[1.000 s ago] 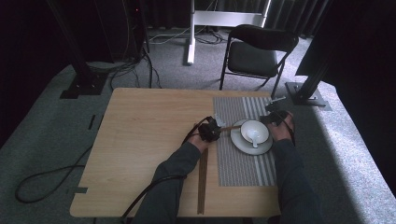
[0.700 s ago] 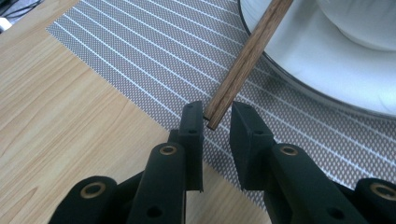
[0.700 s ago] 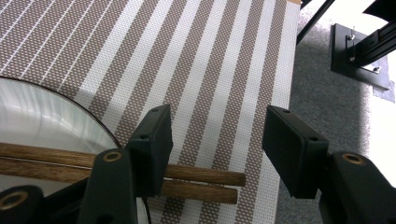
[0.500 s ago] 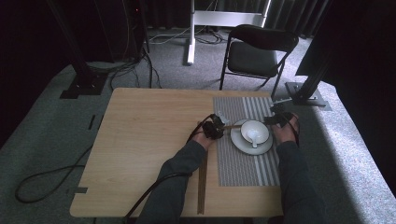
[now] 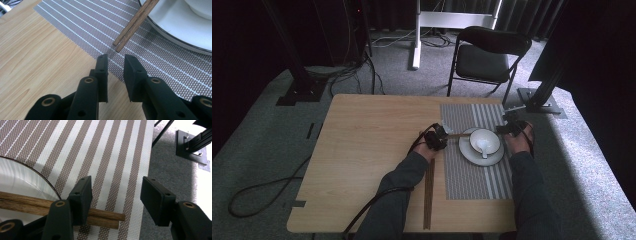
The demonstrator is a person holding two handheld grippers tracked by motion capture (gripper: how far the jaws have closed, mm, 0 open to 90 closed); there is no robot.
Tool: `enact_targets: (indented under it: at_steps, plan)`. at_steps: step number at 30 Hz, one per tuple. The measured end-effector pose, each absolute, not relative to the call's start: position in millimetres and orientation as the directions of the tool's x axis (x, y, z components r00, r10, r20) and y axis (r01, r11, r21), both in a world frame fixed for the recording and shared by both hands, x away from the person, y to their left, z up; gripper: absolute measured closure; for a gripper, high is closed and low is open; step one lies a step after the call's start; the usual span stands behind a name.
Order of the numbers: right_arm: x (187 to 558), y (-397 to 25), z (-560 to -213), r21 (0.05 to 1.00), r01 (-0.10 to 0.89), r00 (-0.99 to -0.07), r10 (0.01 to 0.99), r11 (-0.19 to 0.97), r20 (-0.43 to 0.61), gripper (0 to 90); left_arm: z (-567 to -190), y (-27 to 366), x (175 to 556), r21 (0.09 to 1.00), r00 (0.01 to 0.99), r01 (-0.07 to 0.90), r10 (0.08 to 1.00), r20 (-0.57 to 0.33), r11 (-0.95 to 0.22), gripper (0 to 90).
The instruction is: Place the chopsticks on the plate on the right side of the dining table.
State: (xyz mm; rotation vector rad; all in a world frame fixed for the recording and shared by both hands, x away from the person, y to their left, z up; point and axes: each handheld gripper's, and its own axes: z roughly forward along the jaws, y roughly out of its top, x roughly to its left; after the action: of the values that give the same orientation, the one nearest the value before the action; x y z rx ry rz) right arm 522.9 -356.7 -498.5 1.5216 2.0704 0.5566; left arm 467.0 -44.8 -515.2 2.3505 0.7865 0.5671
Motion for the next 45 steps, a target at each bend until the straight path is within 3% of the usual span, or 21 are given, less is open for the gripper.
enact_targets:
  at_steps: [8, 45]
  plan:
    - [520, -357, -500, 0.596, 0.750, -0.247, 0.957, 0.288, -0.152, 41.8, -518, -51, 470, 0.644, 0.733, 0.405, 0.652, 0.195, -0.648, 78.0]
    - [516, -361, -502, 0.590, 0.748, -0.256, 0.953, 0.303, -0.165, 41.7, -514, -57, 475, 0.655, 0.715, 0.417, 0.673, 0.191, -0.630, 72.6]
